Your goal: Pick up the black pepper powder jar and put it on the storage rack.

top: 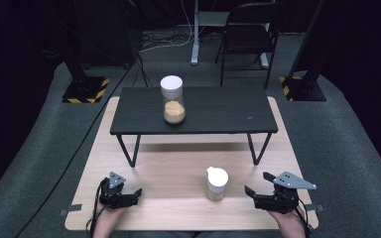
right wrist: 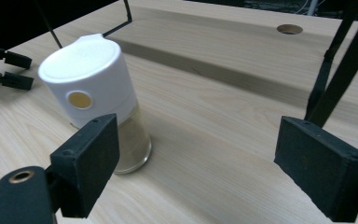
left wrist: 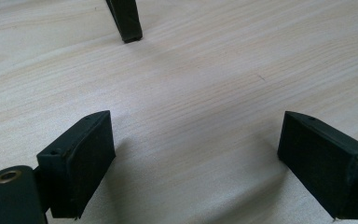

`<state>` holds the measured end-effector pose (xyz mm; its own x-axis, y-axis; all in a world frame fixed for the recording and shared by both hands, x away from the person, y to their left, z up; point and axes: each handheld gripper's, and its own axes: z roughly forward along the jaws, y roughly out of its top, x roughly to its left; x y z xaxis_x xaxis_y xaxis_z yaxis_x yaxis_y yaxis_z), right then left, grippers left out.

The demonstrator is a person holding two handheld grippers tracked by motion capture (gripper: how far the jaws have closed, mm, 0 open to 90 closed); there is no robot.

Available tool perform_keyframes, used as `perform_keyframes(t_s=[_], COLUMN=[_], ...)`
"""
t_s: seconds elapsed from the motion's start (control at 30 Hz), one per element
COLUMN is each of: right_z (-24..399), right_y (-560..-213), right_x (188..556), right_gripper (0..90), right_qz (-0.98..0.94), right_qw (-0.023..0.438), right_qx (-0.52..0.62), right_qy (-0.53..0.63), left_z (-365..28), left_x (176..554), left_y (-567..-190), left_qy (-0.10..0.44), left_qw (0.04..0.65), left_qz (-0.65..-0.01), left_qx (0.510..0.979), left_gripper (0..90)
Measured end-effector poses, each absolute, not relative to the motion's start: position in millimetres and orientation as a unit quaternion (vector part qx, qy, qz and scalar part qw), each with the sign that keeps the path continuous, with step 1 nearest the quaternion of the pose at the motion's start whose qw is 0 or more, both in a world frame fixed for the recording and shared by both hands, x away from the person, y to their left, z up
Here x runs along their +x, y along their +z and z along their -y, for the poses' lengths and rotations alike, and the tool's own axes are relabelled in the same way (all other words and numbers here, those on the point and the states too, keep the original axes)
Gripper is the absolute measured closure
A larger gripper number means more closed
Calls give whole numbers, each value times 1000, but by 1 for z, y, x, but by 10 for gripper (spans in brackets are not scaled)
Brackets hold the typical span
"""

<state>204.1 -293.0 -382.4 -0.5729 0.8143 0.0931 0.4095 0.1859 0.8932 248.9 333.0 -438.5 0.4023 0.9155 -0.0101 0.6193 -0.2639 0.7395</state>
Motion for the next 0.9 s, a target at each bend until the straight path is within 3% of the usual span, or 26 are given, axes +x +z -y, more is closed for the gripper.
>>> perform_keyframes(t_s=[0.9], right_z=[269], right_y=[-377], right_x=[203], right_gripper=[126], right_qz=[-762], right_qw=[180], right_qx=[367], right_qy=[502], left_z=[-332], left_x=[250], left_y=[-438], left_qy=[215], left_qw=[341], left_qz=[-497], left_qx=[768], left_gripper=[93])
